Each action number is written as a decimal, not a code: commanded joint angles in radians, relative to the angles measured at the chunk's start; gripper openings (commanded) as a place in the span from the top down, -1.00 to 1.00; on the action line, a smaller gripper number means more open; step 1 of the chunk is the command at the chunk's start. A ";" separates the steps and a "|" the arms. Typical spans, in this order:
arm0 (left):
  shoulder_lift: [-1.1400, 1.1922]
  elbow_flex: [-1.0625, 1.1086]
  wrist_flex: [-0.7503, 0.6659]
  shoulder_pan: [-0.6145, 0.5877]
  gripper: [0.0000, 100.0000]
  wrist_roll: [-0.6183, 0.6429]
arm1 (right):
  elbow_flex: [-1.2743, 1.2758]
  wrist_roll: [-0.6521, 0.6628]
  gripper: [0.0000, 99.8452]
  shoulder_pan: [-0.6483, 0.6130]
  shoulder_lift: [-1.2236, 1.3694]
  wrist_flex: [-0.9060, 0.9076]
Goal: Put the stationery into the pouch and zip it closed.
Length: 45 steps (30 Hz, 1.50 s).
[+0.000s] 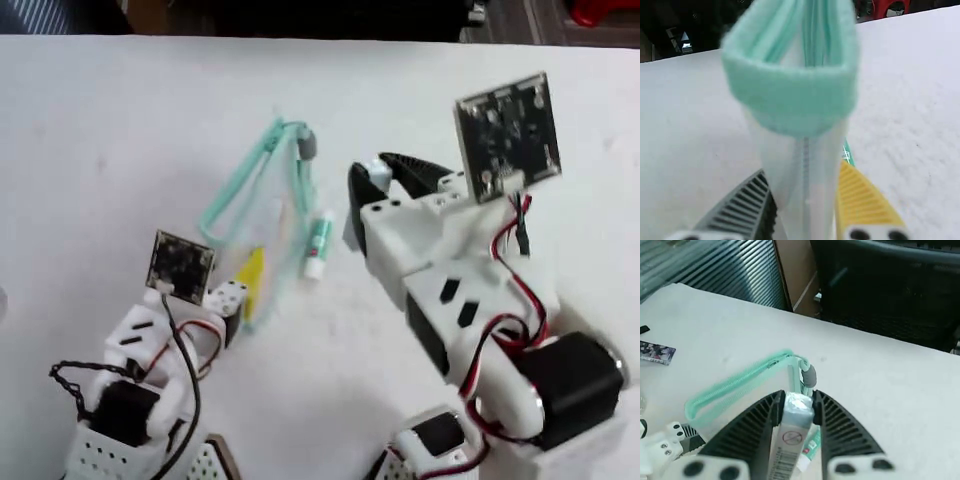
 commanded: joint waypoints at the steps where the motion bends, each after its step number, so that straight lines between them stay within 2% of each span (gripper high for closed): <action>1: -0.001 -0.012 -0.031 -0.008 0.68 0.015 | 0.158 0.008 0.97 -0.015 -0.088 -0.228; 6: -0.001 -0.012 -0.034 -0.008 0.53 0.021 | 0.377 0.003 0.97 -0.076 -0.150 -0.599; 11: -0.001 -0.012 -0.032 -0.008 0.51 0.055 | 0.431 0.009 0.97 -0.263 -0.124 -0.769; 15: -0.001 -0.012 -0.032 -0.008 0.51 0.055 | 0.433 0.011 0.97 -0.325 -0.054 -0.776; 23: -0.001 -0.012 -0.035 -0.008 0.51 0.055 | 0.509 0.011 0.97 -0.251 -0.007 -0.783; 45: -0.001 -0.011 -0.035 -0.008 0.51 0.054 | 0.692 0.012 0.97 -0.232 0.013 -0.932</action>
